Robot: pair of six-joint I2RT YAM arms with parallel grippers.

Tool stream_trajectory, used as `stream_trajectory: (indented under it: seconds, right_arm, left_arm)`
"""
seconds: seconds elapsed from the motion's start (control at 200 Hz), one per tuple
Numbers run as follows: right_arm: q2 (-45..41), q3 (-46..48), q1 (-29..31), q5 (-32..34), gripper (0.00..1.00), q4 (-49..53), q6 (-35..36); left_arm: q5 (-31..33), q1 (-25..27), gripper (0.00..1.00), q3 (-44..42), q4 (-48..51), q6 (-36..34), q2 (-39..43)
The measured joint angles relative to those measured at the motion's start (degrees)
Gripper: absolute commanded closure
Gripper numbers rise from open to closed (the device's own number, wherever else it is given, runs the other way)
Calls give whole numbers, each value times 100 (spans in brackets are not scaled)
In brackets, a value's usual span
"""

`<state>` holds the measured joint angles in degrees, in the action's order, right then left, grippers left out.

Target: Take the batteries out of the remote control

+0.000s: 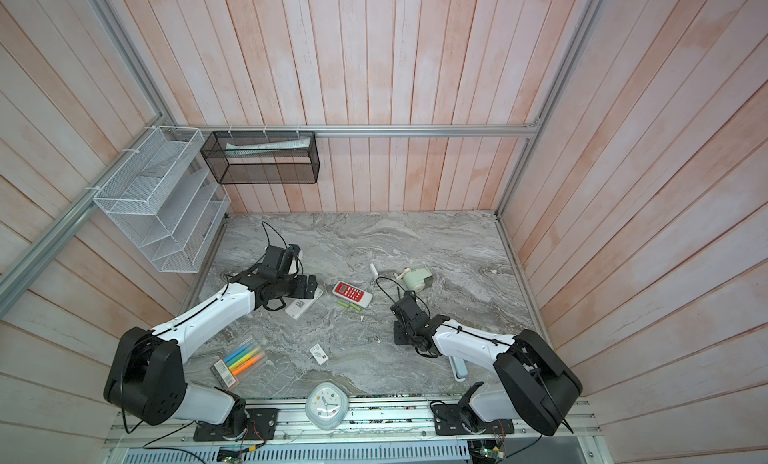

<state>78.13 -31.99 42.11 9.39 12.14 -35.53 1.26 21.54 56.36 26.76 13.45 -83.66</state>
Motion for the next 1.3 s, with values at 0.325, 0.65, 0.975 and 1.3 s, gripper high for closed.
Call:
stream_trajectory:
  seconds: [0.325,0.65,0.975,1.3]
  right_arm:
    - [11,-4,-7,85,51,4,170]
    - [-433,-232,-28,127,36,404,483]
    - [-859,-739,-33,164,35,304,916]
    - [-859,-734,-59,236,32,70,1040]
  left_arm:
    - [-125,66,0,-44,-72,898,181]
    - [66,437,0,127,157,1314,-177]
    - [223,758,0,774,341,1641,-1034]
    - [247,1097,0,1606,568,1561,-1928]
